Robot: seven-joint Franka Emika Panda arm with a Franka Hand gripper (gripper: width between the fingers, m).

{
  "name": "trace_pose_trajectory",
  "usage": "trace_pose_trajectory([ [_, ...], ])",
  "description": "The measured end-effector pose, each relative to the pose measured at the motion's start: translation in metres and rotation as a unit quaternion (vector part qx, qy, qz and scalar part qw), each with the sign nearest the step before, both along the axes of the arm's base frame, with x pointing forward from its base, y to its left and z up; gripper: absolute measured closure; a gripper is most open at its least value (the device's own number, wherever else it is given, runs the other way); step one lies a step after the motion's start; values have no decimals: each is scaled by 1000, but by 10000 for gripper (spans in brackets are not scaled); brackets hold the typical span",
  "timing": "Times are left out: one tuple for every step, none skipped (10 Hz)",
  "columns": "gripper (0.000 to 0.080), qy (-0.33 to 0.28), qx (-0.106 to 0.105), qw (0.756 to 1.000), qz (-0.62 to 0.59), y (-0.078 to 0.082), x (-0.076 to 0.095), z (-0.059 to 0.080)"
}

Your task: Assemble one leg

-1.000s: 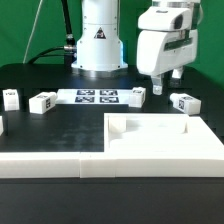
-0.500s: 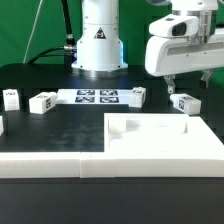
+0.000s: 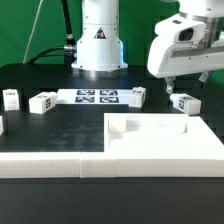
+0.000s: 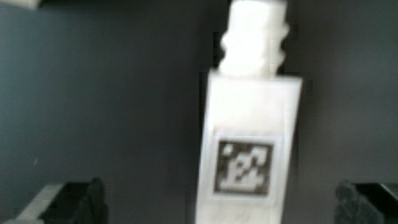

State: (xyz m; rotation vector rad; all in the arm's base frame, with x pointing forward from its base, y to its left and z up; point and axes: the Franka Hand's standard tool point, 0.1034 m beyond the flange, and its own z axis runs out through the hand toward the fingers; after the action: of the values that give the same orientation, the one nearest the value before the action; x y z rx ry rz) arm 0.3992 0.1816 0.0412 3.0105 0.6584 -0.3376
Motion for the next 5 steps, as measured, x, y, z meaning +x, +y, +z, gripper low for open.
trace_pose_trajectory([
  [151, 32, -18, 999, 2, 3, -1, -2],
  [151, 72, -41, 997, 4, 2, -2, -2],
  [151, 98, -54, 994, 3, 1, -1, -4],
  [151, 139, -75, 987, 3, -2, -3, -6],
  [151, 162, -85, 983, 3, -2, -1, -9],
])
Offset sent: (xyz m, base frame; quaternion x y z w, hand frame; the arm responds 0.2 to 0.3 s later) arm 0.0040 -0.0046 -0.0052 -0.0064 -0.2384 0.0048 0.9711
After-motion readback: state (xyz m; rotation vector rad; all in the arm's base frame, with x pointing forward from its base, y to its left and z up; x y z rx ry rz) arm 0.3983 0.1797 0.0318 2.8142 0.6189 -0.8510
